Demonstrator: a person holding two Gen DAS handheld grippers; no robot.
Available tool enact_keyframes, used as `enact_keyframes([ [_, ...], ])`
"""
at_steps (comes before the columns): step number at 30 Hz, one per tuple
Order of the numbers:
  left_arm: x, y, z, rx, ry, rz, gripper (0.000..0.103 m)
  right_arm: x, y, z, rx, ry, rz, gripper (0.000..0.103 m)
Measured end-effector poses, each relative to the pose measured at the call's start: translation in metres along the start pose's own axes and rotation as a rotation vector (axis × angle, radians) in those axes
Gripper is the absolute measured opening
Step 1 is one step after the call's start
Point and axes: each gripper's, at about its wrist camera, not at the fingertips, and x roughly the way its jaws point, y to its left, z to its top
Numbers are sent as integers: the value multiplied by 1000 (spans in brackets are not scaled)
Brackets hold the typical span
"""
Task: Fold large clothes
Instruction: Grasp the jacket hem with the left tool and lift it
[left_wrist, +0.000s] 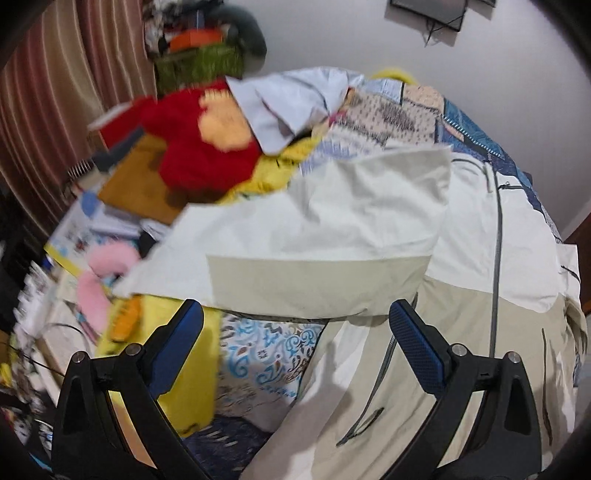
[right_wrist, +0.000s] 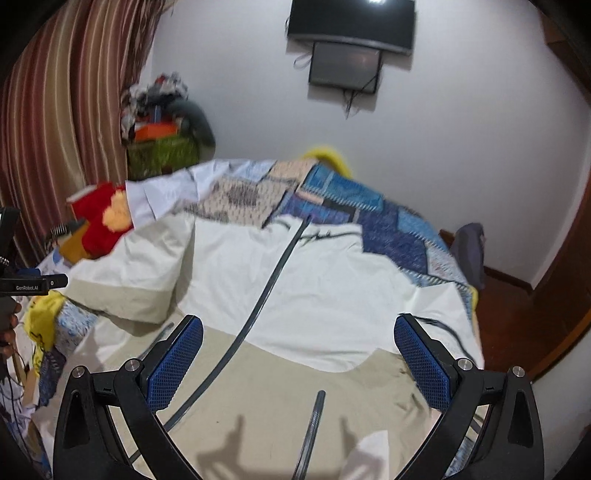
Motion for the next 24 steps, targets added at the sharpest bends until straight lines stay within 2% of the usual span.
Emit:
enact_keyframes([
  [4, 39, 3, -2, -46, 75, 3, 101, 36, 4, 0, -16, 44, 21, 103],
  [8, 66, 12, -2, -103, 126, -43, 96, 53, 13, -4, -42, 57, 31, 103],
  [13, 78, 18, 2, -153, 115, -74, 94, 76, 18, -12, -45, 87, 63, 103],
  [14, 78, 20, 4, -162, 104, -84, 91, 79, 18, -13, -38, 93, 71, 103],
  [16, 80, 24, 7, -186, 92, -94, 82, 86, 17, -15, -23, 109, 88, 103],
  [18, 81, 28, 11, -194, 81, -82, 62, 91, 17, -17, -15, 116, 93, 103],
  [20, 84, 30, 17, -181, 75, -39, 46, 94, 17, -19, -10, 121, 94, 103],
  [22, 84, 30, 21, -167, 71, -24, 38, 97, 16, -20, -4, 128, 96, 103],
  [24, 80, 28, 25, -140, 58, -1, 24, 98, 14, -21, 4, 135, 101, 103],
])
